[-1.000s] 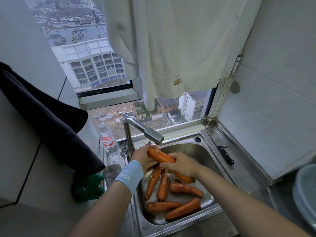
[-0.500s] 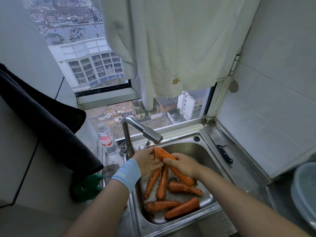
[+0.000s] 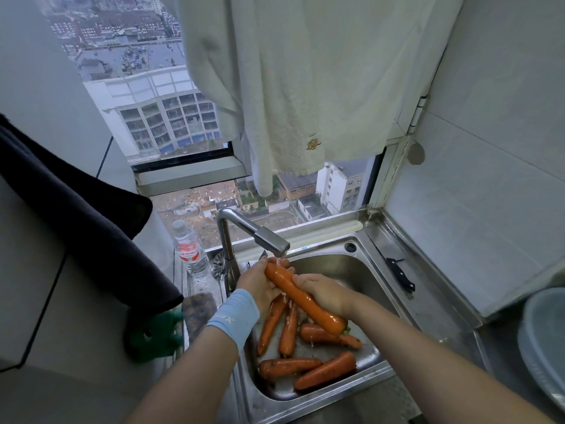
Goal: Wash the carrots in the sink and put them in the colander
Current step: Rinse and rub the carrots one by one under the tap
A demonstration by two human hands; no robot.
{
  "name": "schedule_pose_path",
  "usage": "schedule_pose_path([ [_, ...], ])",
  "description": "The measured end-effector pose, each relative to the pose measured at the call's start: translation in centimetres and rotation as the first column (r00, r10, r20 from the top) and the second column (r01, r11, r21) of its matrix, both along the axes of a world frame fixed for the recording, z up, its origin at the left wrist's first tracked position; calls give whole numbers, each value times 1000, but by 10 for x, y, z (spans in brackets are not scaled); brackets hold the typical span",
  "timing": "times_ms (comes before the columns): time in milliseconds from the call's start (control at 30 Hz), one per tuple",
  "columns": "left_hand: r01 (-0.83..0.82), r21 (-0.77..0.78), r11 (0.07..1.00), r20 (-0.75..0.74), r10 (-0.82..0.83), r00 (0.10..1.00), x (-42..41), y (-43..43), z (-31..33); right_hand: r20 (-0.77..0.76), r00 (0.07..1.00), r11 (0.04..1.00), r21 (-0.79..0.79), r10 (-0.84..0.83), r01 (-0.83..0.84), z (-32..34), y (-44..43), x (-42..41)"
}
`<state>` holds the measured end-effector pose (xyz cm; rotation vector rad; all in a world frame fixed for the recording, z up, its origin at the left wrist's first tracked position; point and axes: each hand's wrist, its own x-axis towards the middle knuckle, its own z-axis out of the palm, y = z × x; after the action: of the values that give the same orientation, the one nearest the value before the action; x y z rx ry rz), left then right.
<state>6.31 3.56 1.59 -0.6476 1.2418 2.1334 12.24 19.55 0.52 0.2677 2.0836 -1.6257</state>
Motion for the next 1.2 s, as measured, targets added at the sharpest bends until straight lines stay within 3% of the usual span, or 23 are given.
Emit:
schedule_pose_path([
  [167,27,-2,1000,7,-26,1000,-6,-7,1,-18,1000,999,-45,-6,5,0,-6,2],
  [300,99,-2,995,-81,-99,992,0,-4,-1,54,998,992,-117,-39,45,5,-14,-1],
  [400,195,-183,964,-161,-225,961,3,2,-3,31,996,996,24,-88,88,8,-13,-4],
  [500,168,-344,924,-167,-236,957,0,8,-2,-11,996,985,150,-86,87,7,-12,-5],
  [567,91,-330,939,-144,-146,979,-5,10,-1,-33,998,989,132,-56,60,6,-14,-7],
  [700,-81,-164,983,-7,81,997,-12,8,14,7,1000,996,-90,-4,5,5,-13,-7],
  [833,-147,-101,984,-29,145,989,-8,2,24,52,994,991,-93,99,-94,-1,-3,-4],
  [933,-77,-36,996,-45,76,996,-4,-5,18,78,995,991,-125,64,-54,-4,-5,-6],
  [1033,89,-71,994,-100,-96,990,1,-7,3,114,993,986,-166,-12,31,-4,-13,-11],
  [1200,172,-149,974,-131,-192,973,0,-8,0,127,987,993,-41,-103,108,-1,-17,-19],
])
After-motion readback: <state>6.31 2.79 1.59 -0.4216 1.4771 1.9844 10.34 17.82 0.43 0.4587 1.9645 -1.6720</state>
